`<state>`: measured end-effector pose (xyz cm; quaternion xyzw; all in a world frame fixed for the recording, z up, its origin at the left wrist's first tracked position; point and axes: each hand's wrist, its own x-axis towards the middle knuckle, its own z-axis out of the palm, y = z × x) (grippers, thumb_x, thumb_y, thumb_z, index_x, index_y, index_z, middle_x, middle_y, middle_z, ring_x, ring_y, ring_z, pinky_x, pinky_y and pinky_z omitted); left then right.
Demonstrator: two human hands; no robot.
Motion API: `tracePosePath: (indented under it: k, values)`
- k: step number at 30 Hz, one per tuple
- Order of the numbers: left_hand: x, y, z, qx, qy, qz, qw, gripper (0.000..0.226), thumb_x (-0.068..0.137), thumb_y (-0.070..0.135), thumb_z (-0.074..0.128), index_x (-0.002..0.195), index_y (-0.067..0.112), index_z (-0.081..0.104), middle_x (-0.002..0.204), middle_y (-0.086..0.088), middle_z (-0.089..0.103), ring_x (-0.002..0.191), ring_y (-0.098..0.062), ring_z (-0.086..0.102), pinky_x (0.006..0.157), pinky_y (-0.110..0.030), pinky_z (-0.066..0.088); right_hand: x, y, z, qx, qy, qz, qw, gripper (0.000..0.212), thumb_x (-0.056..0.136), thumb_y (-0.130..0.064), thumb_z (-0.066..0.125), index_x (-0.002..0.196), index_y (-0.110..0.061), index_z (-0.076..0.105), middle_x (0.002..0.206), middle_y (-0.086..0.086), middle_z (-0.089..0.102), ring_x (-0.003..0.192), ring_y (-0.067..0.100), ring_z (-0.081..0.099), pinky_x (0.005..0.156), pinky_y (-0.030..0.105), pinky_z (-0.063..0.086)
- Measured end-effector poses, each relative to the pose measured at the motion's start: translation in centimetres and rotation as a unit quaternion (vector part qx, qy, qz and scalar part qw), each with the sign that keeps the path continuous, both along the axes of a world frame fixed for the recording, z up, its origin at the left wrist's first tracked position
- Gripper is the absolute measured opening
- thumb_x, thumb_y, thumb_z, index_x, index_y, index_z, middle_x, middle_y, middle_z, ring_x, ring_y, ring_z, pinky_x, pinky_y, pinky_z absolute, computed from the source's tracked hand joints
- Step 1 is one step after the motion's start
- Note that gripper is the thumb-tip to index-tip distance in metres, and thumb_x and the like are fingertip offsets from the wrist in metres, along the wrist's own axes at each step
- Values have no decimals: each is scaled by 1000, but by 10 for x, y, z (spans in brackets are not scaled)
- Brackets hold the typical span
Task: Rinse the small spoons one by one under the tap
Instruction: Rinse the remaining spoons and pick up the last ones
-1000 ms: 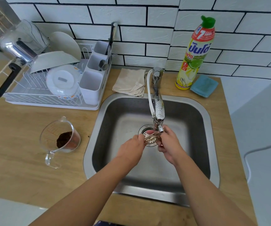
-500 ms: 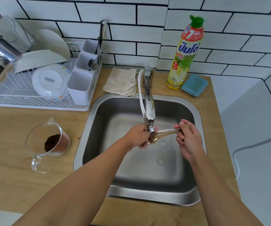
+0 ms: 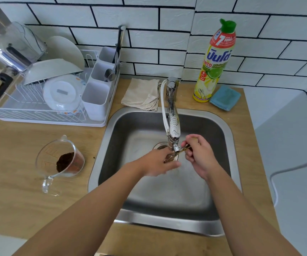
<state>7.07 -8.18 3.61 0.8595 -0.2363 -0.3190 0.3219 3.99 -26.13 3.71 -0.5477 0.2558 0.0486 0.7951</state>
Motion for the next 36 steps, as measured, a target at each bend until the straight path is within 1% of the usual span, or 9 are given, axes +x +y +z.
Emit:
tracePosePath:
  k: [3,5,9,14,18,23,30,33,36]
  values:
    - [-6,17,-5,47,-16,-2,999,26,105,42,41,114,18,50,83,2,55,79,-22,55,69,-33,43,7,17,1,91,19,34,995,16,106,-19,56,116,-7,58,81,7,67,57,11,47,44,20,33]
    - [-11,25,-3,-37,172,80,981,23,107,38,39,102,20,51,75,5,47,63,-14,44,54,-25,37,5,19,-4,124,7,69,990,20,104,-12,57,122,-6,61,96,12,67,67,13,53,47,19,36]
    - [-22,33,-1,-211,465,173,842,25,107,29,42,108,10,59,69,1,40,56,-11,38,52,-23,28,-1,22,-11,17,-9,92,996,22,99,4,59,115,-11,66,96,16,70,62,11,49,47,17,36]
    - [-16,17,8,-119,405,124,898,28,103,36,45,120,17,58,74,0,58,67,-18,60,63,-31,48,1,18,-12,-67,0,52,996,6,99,-3,62,105,-3,64,76,8,60,51,6,45,47,18,39]
    - [-6,-12,13,-107,358,144,916,30,99,51,42,111,25,51,61,8,45,48,-10,35,45,-21,26,1,0,-1,-83,-26,4,996,17,96,-6,69,110,-15,64,74,2,68,55,10,48,50,22,42]
    - [-15,-14,4,-158,396,140,894,31,104,50,40,102,21,49,60,8,31,48,-8,20,40,-19,15,6,-11,7,-135,-33,90,986,30,103,-23,63,133,-27,63,84,-4,67,52,6,45,48,22,38]
    - [-33,32,6,-127,461,202,855,23,104,32,38,89,17,47,61,3,32,45,-9,23,40,-20,12,-4,24,-18,-128,1,201,971,29,107,-11,48,105,-26,73,84,-7,73,51,3,46,50,14,39]
    - [-44,54,3,-142,403,248,870,24,108,30,35,90,14,40,64,2,36,50,-11,24,45,-23,17,-10,20,-22,-150,34,172,973,23,105,-21,53,114,-37,67,92,-11,73,62,6,56,56,19,43]
    - [-46,70,1,-136,255,316,904,29,109,32,36,91,11,43,67,0,42,52,-11,36,50,-26,30,-19,3,-17,-325,36,13,945,12,95,-26,71,92,-26,60,91,1,67,73,14,58,64,27,45]
